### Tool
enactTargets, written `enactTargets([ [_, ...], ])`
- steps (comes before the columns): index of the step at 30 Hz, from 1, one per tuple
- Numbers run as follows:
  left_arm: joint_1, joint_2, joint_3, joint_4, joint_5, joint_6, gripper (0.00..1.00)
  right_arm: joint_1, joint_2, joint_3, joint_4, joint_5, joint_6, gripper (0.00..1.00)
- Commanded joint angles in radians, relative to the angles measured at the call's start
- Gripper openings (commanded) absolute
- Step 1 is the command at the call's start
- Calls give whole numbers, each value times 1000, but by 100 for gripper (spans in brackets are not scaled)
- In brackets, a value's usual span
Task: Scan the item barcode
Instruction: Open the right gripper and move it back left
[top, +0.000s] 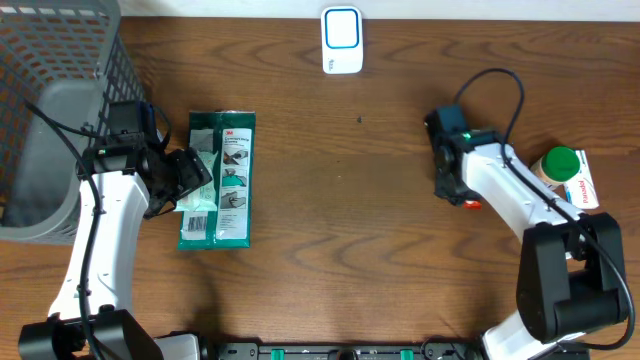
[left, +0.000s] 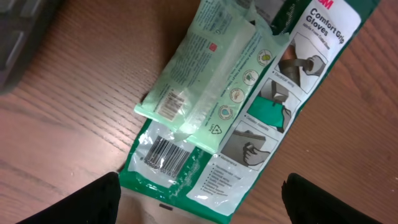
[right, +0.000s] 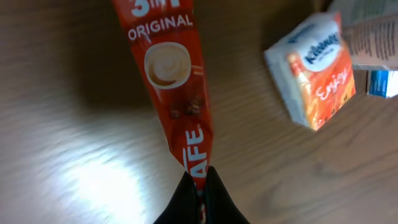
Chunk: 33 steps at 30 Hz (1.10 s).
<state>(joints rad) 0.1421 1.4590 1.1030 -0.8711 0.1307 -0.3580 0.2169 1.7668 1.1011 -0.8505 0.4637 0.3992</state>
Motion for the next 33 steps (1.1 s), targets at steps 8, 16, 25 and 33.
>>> enactTargets([
  [8,3,7,19,-3,-9,10,85,-148,-11,-78,73,53,15,7],
  [16,3,7,19,-3,-9,10,85,-158,-11,-78,77,35,15,80],
  [25,3,7,19,-3,-9,10,85,-157,-11,-77,78,-96,-13,99],
  [33,3,7,19,-3,-9,9,85,-143,-11,-26,73,-493,-219,99],
])
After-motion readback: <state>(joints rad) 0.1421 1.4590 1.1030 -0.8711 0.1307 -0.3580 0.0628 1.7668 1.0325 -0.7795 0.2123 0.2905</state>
